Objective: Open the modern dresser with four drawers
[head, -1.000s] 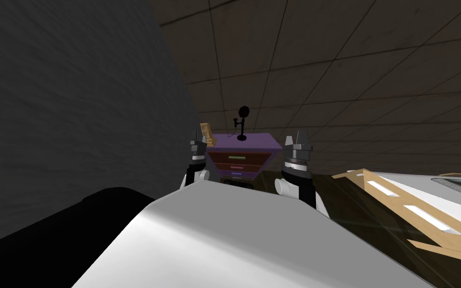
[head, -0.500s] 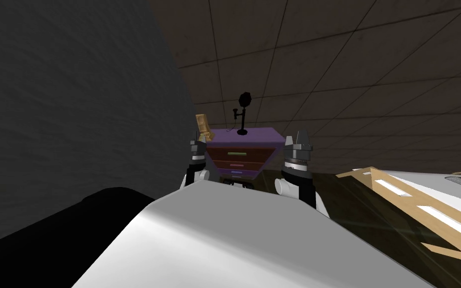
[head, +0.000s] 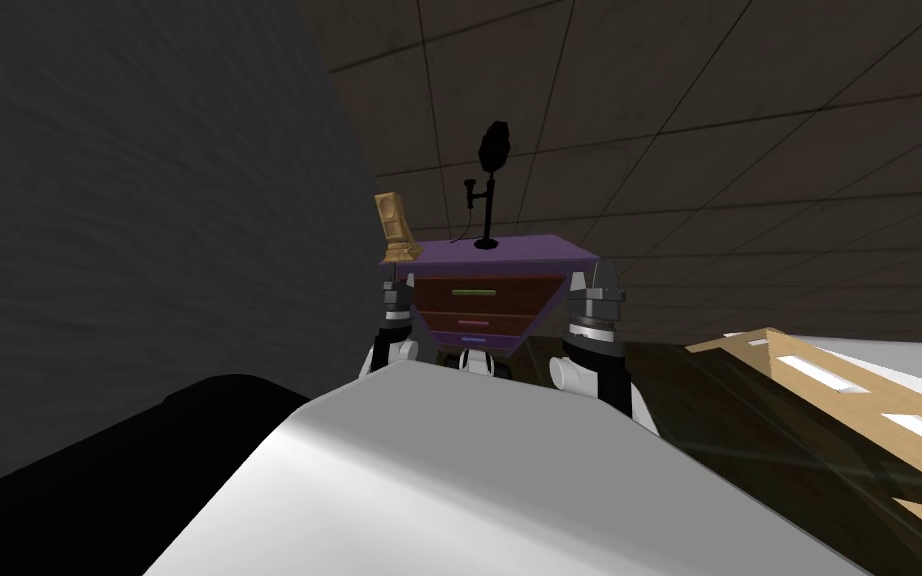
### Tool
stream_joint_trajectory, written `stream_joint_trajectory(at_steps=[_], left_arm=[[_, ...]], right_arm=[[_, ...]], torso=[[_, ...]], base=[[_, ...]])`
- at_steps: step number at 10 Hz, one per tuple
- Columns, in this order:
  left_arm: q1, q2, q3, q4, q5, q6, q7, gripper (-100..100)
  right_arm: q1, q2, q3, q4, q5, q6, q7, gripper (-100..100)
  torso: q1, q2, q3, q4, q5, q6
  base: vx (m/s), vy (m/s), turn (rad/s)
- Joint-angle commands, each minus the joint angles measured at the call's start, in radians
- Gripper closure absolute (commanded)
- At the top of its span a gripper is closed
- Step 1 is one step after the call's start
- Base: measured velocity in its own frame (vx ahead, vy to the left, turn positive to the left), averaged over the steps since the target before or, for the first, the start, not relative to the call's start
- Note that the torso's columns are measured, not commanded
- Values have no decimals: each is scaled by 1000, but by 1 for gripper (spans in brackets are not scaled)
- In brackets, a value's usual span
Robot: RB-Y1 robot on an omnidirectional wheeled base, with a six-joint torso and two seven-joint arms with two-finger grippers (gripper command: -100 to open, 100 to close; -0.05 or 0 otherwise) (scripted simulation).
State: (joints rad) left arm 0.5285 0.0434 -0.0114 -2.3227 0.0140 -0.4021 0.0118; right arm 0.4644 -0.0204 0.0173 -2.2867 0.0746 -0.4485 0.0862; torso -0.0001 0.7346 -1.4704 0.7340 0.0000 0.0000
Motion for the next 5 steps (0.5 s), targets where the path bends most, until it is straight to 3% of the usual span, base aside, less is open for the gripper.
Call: stream_joint_trajectory(at_steps=[1, 5], left_arm=[[-10, 50, 0, 45, -1, -18, 0, -100], [-30, 94, 1, 121, -4, -45, -1, -100]], right_arm=[[0, 0, 0, 0, 0, 0, 0, 0], [0, 0, 0, 0, 0, 0, 0, 0]], torso=[[0, 2, -4, 3, 0, 0], [-1, -6, -10, -5, 4, 4]], base=[[-5, -12, 15], [-9, -10, 10]])
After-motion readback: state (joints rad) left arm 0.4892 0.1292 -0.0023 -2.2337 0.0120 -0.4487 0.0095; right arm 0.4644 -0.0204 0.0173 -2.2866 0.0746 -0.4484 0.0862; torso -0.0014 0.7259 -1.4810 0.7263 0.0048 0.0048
